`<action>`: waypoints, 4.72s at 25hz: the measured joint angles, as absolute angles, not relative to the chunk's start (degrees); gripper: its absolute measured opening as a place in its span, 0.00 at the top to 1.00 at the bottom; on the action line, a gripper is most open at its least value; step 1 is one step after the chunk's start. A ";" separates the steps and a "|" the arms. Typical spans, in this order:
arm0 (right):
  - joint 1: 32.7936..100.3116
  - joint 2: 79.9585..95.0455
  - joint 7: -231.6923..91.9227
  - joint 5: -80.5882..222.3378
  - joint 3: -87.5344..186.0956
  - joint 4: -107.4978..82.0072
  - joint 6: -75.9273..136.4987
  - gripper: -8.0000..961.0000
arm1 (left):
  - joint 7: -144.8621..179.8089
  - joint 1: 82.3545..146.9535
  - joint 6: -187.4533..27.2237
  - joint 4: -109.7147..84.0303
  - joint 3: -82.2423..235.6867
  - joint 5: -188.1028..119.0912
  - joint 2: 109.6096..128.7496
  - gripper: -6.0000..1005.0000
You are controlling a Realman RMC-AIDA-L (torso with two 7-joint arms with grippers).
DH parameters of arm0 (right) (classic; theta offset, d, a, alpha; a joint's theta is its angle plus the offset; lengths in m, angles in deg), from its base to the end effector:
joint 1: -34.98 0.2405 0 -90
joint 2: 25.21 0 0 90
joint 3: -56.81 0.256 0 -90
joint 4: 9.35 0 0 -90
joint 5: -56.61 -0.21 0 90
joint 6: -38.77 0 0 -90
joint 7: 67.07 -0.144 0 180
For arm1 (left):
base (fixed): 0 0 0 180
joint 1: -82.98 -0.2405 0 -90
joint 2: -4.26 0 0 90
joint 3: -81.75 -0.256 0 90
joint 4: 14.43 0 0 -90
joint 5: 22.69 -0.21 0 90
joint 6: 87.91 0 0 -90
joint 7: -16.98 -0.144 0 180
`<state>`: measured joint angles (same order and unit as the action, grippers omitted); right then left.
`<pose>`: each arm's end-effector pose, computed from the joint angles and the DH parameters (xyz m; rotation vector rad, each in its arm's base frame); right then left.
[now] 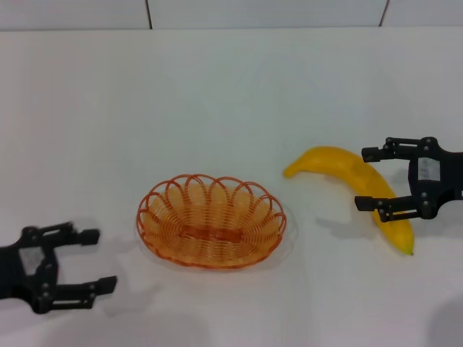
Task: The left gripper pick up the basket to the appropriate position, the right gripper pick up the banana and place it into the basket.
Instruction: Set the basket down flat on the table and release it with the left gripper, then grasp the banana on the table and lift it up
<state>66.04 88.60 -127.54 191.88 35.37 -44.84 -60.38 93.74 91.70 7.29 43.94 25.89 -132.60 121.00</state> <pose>0.3088 0.3060 0.0410 -2.8152 0.3177 0.4802 -0.3104 0.2431 0.0317 -2.8288 -0.4766 -0.4259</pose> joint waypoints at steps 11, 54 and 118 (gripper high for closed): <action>66.00 88.62 -127.41 191.86 35.36 -44.86 -60.36 0.21 | 76.73 95.35 11.96 27.35 44.37 -136.70 120.80 0.15; 69.92 91.06 -183.69 203.57 -22.88 -96.46 -54.38 0.24 | 78.13 100.46 10.35 24.15 46.87 -141.09 120.72 0.15; 75.32 90.92 -200.13 211.10 -21.93 -68.23 -43.59 0.27 | 78.32 101.09 10.35 23.97 47.57 -141.08 120.86 0.15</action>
